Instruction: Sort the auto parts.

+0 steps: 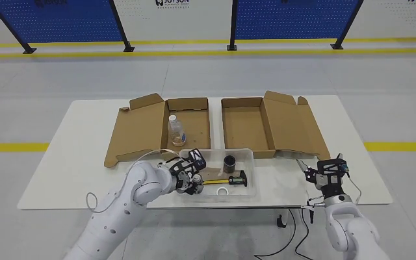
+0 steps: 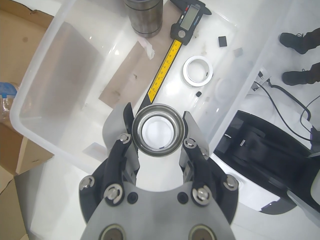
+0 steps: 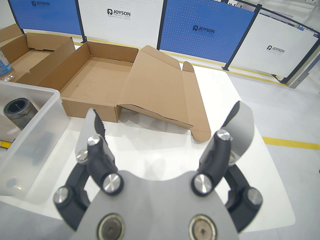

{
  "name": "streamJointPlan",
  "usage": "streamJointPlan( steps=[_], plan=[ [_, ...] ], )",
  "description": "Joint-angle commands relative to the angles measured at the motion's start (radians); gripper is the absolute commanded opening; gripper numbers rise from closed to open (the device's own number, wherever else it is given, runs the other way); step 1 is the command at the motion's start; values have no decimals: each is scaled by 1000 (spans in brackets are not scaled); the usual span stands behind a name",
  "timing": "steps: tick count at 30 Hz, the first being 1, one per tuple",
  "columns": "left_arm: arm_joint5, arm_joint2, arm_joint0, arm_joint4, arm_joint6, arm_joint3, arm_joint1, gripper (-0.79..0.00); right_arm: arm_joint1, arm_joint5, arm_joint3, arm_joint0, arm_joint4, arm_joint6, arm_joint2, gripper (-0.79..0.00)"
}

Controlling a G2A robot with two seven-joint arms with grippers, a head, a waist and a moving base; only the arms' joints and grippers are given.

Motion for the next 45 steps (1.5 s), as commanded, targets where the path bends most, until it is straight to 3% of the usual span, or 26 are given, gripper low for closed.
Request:
streamJointPlan(
  steps=[1, 17, 35, 45],
  plan=[
    [-7, -11, 7, -17, 14, -14, 3, -785, 0, 0, 0, 0, 0, 0, 0, 0],
    [-59, -106, 65, -145, 29, -193, 34, -785, 0, 0, 0, 0, 0, 0, 0, 0],
    [-40, -92, 26, -163, 55, -151, 44, -785, 0, 0, 0, 0, 0, 0, 0, 0],
    [39, -50, -70, -119, 129, -114, 30, -785, 0, 0, 0, 0, 0, 0, 0, 0]
  ],
)
